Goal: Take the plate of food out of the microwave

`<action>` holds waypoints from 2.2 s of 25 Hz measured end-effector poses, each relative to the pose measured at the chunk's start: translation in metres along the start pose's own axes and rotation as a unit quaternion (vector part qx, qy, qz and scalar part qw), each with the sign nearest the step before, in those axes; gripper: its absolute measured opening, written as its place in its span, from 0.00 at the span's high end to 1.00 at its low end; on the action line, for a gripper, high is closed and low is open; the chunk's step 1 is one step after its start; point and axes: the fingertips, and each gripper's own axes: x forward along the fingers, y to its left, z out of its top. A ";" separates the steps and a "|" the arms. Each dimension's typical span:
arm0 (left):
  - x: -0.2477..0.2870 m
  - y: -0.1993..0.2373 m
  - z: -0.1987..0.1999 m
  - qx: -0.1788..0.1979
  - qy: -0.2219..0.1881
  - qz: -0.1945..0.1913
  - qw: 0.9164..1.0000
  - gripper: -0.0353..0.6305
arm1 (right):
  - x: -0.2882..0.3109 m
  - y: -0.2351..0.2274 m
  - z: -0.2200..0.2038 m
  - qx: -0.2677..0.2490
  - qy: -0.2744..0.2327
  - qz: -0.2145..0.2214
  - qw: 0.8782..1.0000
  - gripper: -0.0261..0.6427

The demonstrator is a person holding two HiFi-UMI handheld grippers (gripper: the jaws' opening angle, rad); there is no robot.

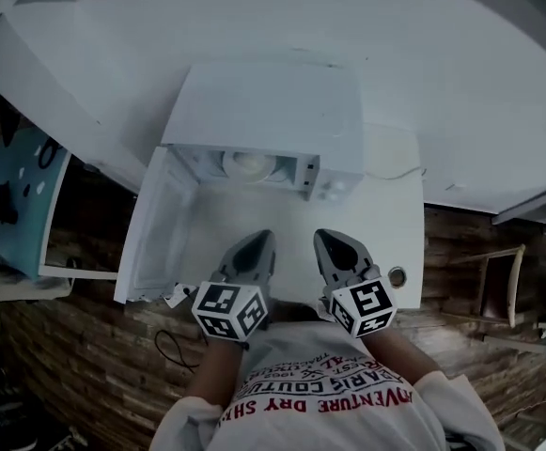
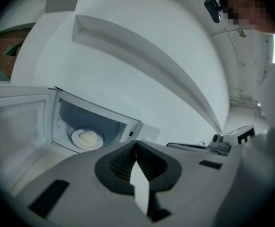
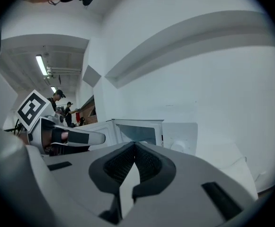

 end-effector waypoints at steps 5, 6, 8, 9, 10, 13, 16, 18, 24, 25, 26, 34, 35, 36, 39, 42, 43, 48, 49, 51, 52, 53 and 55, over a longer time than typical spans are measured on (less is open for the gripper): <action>0.019 -0.008 -0.017 -0.014 0.010 0.039 0.999 0.94 | 0.010 -0.027 -0.002 -0.008 0.010 0.038 0.999 0.95; 0.021 -0.008 -0.021 -0.015 0.013 0.044 0.999 0.94 | 0.012 -0.031 -0.003 -0.007 0.011 0.041 0.999 0.95; 0.024 -0.004 -0.025 -0.019 0.016 0.057 0.998 0.94 | 0.018 -0.037 -0.005 -0.002 0.015 0.044 0.999 0.95; 0.024 -0.001 -0.025 -0.022 0.016 0.063 0.998 0.94 | 0.021 -0.039 -0.006 -0.001 0.017 0.046 0.999 0.95; 0.024 0.004 -0.025 -0.024 0.015 0.070 0.997 0.94 | 0.025 -0.040 -0.007 -0.001 0.020 0.048 0.999 0.95; 0.025 0.022 -0.023 -0.031 0.013 0.088 0.996 0.94 | 0.041 -0.041 -0.008 -0.006 0.028 0.050 0.998 0.95; 0.031 0.044 -0.024 -0.038 0.022 0.096 0.994 0.94 | 0.057 -0.040 -0.009 -0.009 0.035 0.045 0.998 0.95; 0.037 0.060 -0.026 -0.047 0.028 0.096 0.994 0.94 | 0.069 -0.038 -0.010 -0.013 0.039 0.041 0.998 0.95; 0.058 0.118 -0.032 -0.087 0.045 0.106 0.990 0.94 | 0.106 -0.033 -0.028 -0.012 0.069 0.022 0.997 0.95; 0.061 0.127 -0.033 -0.084 0.047 0.112 0.989 0.94 | 0.112 -0.032 -0.031 -0.011 0.074 0.020 0.997 0.95; 0.064 0.136 -0.034 -0.073 0.048 0.118 0.989 0.94 | 0.117 -0.032 -0.033 -0.012 0.078 0.018 0.997 0.95; 0.094 0.190 -0.056 -0.060 0.056 0.144 0.986 0.93 | 0.151 -0.025 -0.054 -0.014 0.110 0.008 0.994 0.95; 0.097 0.196 -0.058 -0.084 0.054 0.142 0.985 0.93 | 0.153 -0.024 -0.056 -0.016 0.114 0.008 0.993 0.95; 0.100 0.202 -0.059 -0.112 0.051 0.139 0.983 0.93 | 0.155 -0.024 -0.058 -0.018 0.118 0.008 0.993 0.95; 0.111 0.214 -0.063 -0.198 0.047 0.120 0.972 0.78 | 0.158 -0.026 -0.066 -0.021 0.129 0.005 0.991 0.95; 0.119 0.223 -0.068 -0.264 0.040 0.112 0.957 0.77 | 0.160 -0.028 -0.073 -0.019 0.137 0.002 0.990 0.95; 0.122 0.226 -0.068 -0.282 0.037 0.109 0.952 0.77 | 0.160 -0.028 -0.074 -0.019 0.139 0.001 0.990 0.94; 0.135 0.231 -0.070 -0.366 0.029 0.094 0.925 0.77 | 0.163 -0.029 -0.080 -0.025 0.150 -0.001 0.988 0.95; 0.138 0.231 -0.070 -0.377 0.028 0.090 0.921 0.77 | 0.163 -0.030 -0.081 -0.027 0.151 -0.002 0.988 0.95; 0.144 0.231 -0.070 -0.402 0.027 0.084 0.911 0.77 | 0.163 -0.031 -0.082 -0.028 0.153 -0.002 0.988 0.95; 0.146 0.231 -0.071 -0.418 0.027 0.083 0.904 0.77 | 0.163 -0.031 -0.082 -0.029 0.154 -0.003 0.988 0.95; 0.148 0.232 -0.072 -0.437 0.026 0.083 0.895 0.77 | 0.162 -0.032 -0.083 -0.028 0.156 -0.003 0.987 0.95; 0.149 0.235 -0.075 -0.473 0.022 0.088 0.876 0.78 | 0.162 -0.033 -0.084 -0.021 0.159 -0.004 0.987 0.95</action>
